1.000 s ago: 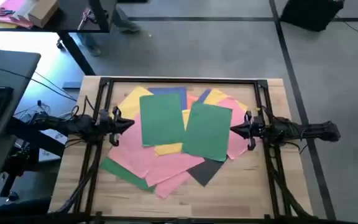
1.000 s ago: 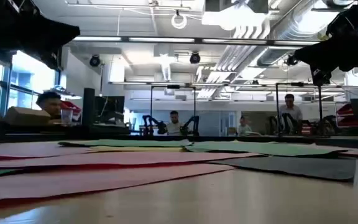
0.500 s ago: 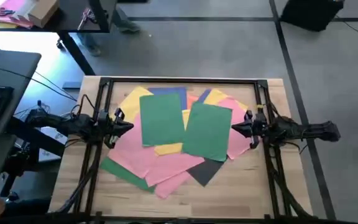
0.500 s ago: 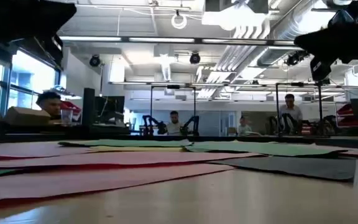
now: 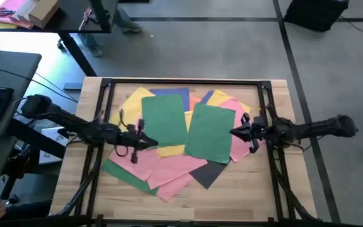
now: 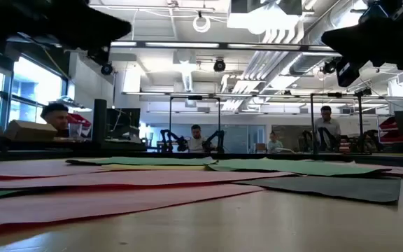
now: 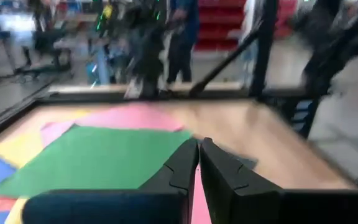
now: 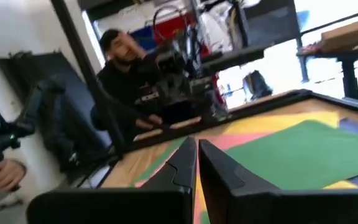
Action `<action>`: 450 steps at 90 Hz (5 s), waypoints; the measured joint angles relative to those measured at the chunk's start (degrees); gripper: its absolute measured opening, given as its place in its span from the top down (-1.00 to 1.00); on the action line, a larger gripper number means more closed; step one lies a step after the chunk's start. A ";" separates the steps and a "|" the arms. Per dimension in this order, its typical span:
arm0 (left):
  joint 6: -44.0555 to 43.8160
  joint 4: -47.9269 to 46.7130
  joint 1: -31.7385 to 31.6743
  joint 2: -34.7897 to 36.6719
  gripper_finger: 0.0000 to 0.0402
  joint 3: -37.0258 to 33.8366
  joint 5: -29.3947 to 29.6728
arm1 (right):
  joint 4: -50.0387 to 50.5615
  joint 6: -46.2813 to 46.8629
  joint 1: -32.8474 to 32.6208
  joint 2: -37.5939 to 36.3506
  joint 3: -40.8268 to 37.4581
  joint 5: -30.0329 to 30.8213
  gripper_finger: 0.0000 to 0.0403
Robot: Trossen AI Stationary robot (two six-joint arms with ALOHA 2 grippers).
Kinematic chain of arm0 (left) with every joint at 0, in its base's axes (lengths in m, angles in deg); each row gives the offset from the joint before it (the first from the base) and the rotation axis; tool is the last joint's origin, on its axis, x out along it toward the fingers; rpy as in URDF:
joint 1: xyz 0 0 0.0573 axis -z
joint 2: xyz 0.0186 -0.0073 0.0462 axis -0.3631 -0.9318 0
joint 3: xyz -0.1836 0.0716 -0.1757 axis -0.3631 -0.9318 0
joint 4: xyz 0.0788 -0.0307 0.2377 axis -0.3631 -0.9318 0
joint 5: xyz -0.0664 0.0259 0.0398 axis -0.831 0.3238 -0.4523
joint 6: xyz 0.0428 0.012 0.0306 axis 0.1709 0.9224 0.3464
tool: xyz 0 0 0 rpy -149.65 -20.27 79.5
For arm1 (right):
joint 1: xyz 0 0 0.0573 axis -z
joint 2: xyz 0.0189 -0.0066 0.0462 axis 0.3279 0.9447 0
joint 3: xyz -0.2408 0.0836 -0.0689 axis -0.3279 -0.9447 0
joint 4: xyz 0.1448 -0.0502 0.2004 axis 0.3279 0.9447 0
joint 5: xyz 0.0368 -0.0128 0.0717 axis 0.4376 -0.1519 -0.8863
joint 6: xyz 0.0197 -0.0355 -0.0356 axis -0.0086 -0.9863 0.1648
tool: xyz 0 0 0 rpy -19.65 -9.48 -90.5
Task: Organize paper
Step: Move the green paper to the bottom left of the table
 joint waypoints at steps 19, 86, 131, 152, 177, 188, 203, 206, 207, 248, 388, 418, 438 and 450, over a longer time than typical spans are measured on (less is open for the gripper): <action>-0.68 -23.74 0.08 -3.60 0.71 9.82 6.64 | -6.98 0.13 0.00 10.15 0.00 -0.24 1.00; -12.43 -58.59 14.93 -20.30 0.15 17.58 19.74 | -12.59 -14.34 -6.06 36.16 13.96 12.88 -0.08; -14.24 -60.32 11.17 -26.66 0.15 17.58 26.14 | -12.33 -16.61 -5.95 47.22 20.73 13.91 -0.09; -14.11 -61.77 9.26 -26.63 0.15 17.58 28.56 | -12.44 -16.43 -5.95 48.12 20.72 15.45 -0.09; -11.27 -62.51 9.20 -26.55 0.15 18.17 35.60 | -12.44 -16.34 -5.95 48.12 20.72 15.45 -0.09; -11.10 -62.14 8.80 -26.55 0.15 17.85 35.16 | -12.44 -16.33 -5.95 48.12 20.72 15.45 -0.09; -10.88 -62.26 7.11 -27.25 0.15 16.93 33.96 | -12.55 -16.33 -5.95 48.12 20.72 15.46 -0.09; -10.19 -62.24 6.81 -27.47 0.15 16.78 34.33 | -12.57 -16.35 -5.95 48.12 20.72 15.47 -0.09; -9.87 -62.22 6.70 -27.55 0.15 16.76 34.43 | -12.57 -16.39 -5.95 48.12 20.72 15.49 -0.09; 6.32 -56.11 4.72 -32.26 0.15 16.90 41.28 | -12.58 -16.48 -5.95 48.12 20.70 18.01 -0.09; 0.27 -91.10 3.32 -32.43 1.00 42.20 14.34 | -10.22 -13.33 -5.95 48.10 20.65 18.23 -0.09; -11.33 -99.24 16.57 -32.34 1.00 47.65 -21.20 | -9.93 -12.72 -5.95 48.10 20.65 17.77 -0.09; -20.66 -93.79 27.33 -33.49 1.00 47.52 -30.71 | -9.93 -15.68 -5.19 48.10 20.65 17.77 -0.09; -26.85 -81.15 33.03 -37.05 1.00 47.52 -33.77 | -9.93 -16.90 -3.95 48.10 20.65 17.77 -0.09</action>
